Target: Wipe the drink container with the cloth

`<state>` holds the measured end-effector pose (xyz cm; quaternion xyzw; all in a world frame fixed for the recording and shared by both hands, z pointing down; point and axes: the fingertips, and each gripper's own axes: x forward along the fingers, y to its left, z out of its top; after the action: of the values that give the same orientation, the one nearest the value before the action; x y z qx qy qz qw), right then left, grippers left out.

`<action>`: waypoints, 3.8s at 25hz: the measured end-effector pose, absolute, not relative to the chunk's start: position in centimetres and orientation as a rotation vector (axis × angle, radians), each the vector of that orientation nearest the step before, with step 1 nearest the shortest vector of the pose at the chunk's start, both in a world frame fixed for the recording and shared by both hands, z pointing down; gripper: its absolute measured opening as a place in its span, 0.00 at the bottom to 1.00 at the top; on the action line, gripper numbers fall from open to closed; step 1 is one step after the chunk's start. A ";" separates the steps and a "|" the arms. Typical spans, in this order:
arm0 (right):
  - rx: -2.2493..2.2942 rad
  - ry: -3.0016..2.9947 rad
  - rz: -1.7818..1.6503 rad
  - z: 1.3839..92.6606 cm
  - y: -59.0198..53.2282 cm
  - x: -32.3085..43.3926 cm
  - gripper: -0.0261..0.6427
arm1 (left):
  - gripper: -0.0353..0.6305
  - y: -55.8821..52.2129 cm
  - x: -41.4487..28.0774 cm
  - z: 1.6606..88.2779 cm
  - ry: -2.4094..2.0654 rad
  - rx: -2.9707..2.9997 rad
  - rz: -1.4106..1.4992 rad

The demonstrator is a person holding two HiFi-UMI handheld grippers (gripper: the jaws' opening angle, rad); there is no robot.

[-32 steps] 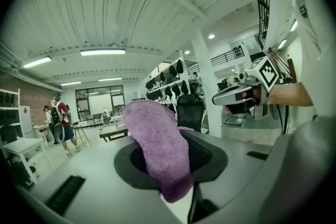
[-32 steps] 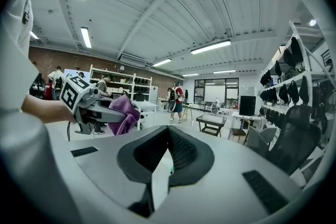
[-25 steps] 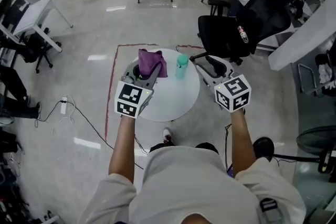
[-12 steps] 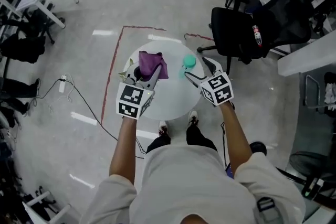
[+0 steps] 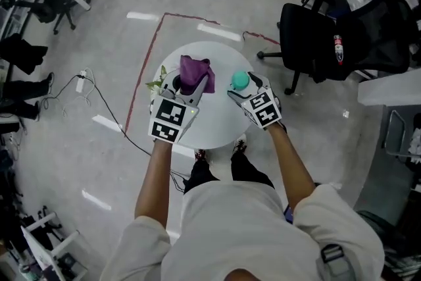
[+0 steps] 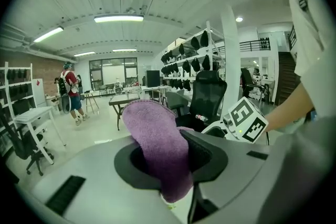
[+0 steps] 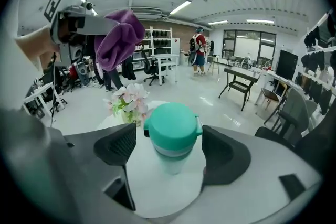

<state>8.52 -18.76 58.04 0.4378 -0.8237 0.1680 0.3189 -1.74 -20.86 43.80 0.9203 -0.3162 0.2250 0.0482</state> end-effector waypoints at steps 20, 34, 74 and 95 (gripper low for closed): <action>1.031 -2.309 0.465 57.8 -15.8 9.5 0.53 | 0.23 -19.9 6.7 49.6 -0.613 2.830 0.898; 0.899 -2.358 0.477 57.6 -13.1 10.5 0.53 | 0.23 -19.3 11.5 57.5 -0.442 2.631 0.842; 0.756 -2.454 0.401 56.7 -11.9 12.0 0.61 | 0.23 -18.2 8.8 69.9 -0.685 2.341 0.797; -0.070 -2.253 0.138 57.4 -10.8 10.0 0.47 | 0.23 -10.7 1.5 54.8 -1.067 2.410 0.516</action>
<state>10.04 -10.75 57.37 -0.0281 -0.9020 0.0553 0.4273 1.46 -10.72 54.78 0.8741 -0.3872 0.1872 0.2259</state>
